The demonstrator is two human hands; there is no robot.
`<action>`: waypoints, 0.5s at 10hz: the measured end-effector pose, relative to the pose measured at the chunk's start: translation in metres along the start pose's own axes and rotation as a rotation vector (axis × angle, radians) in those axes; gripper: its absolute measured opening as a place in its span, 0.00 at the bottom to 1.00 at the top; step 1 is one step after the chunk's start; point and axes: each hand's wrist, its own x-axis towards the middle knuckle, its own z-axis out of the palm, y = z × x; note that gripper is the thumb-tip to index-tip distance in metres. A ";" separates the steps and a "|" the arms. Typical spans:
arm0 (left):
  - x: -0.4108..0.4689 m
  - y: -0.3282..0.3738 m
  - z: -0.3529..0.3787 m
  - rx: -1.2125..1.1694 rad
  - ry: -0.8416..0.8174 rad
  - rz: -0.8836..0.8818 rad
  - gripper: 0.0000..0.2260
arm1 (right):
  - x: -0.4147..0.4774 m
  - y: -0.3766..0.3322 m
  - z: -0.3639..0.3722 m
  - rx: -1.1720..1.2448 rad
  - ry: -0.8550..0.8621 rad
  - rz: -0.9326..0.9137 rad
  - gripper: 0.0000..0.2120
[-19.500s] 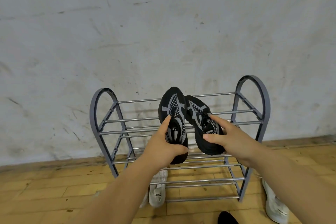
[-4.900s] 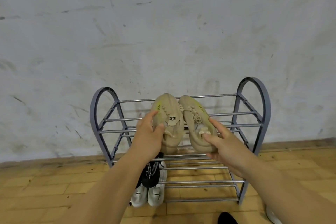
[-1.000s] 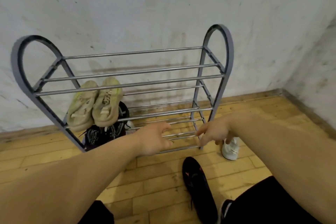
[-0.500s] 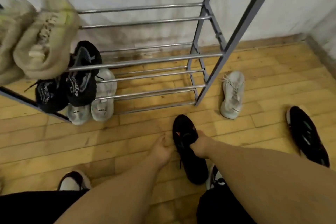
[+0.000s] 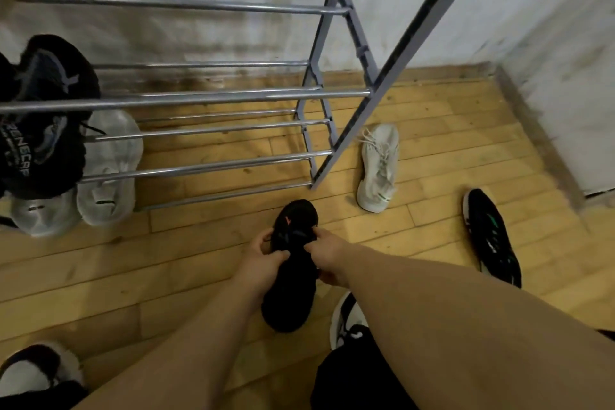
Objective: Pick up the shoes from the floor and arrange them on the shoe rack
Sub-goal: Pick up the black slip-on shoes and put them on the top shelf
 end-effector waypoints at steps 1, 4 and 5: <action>-0.018 0.023 0.006 0.069 -0.016 0.083 0.28 | -0.038 -0.024 -0.018 -0.085 0.052 -0.068 0.34; -0.138 0.096 0.036 0.455 -0.097 0.466 0.28 | -0.176 -0.063 -0.093 -0.391 0.014 -0.003 0.14; -0.187 0.129 0.008 0.638 -0.119 0.559 0.33 | -0.234 -0.083 -0.086 -0.376 -0.092 -0.035 0.14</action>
